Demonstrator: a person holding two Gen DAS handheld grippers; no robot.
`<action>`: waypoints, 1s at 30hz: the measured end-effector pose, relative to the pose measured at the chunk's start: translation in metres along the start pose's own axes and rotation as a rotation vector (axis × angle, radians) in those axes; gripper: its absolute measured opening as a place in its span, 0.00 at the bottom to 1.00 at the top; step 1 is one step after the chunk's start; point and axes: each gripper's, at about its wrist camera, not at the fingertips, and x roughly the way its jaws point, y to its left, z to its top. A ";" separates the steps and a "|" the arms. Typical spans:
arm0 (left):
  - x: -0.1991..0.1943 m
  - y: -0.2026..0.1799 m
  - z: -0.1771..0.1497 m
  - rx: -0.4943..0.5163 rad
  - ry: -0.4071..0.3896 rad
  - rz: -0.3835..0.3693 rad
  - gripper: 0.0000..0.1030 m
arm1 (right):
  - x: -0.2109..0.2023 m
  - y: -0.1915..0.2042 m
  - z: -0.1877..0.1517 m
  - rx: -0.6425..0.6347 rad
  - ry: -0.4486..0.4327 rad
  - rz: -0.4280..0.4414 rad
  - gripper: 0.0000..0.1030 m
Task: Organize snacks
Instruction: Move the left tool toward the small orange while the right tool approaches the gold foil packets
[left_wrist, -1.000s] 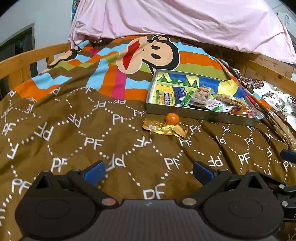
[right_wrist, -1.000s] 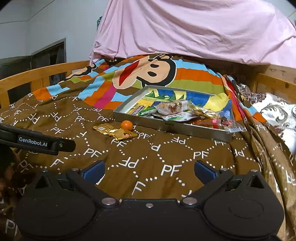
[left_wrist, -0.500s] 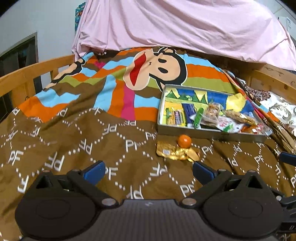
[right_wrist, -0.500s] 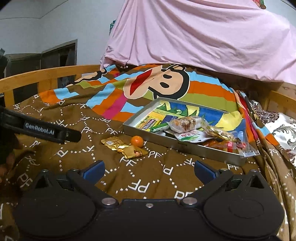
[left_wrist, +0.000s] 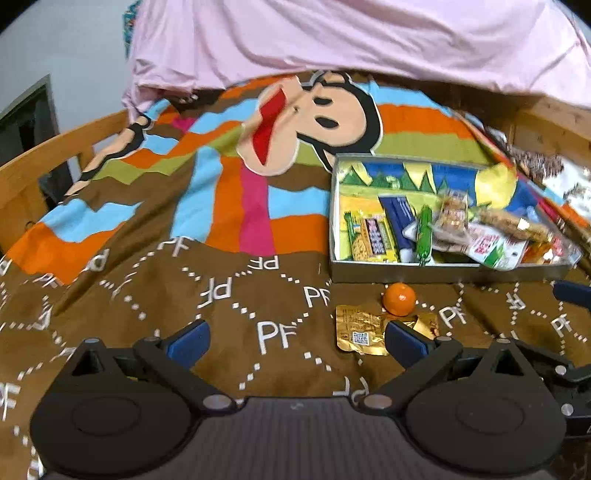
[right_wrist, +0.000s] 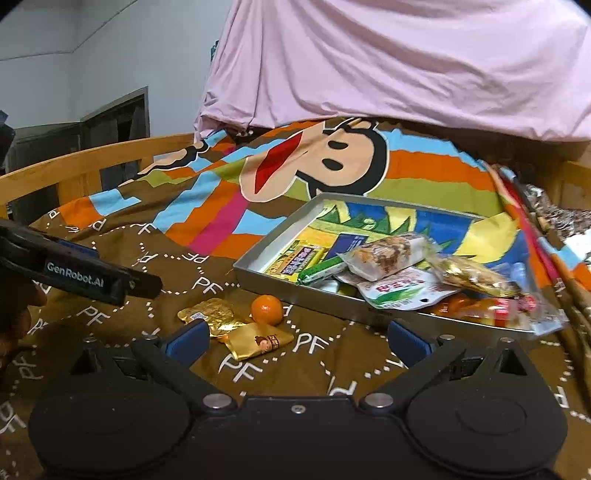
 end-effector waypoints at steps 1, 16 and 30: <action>0.005 -0.001 0.002 0.011 0.008 -0.001 0.99 | 0.006 -0.002 -0.001 0.002 0.008 0.008 0.99; 0.066 -0.019 0.027 -0.065 -0.015 -0.104 0.99 | 0.051 -0.012 -0.012 0.007 0.169 0.057 0.99; 0.084 -0.011 0.027 -0.096 0.009 -0.154 0.99 | 0.070 -0.004 -0.007 -0.028 0.187 0.078 0.99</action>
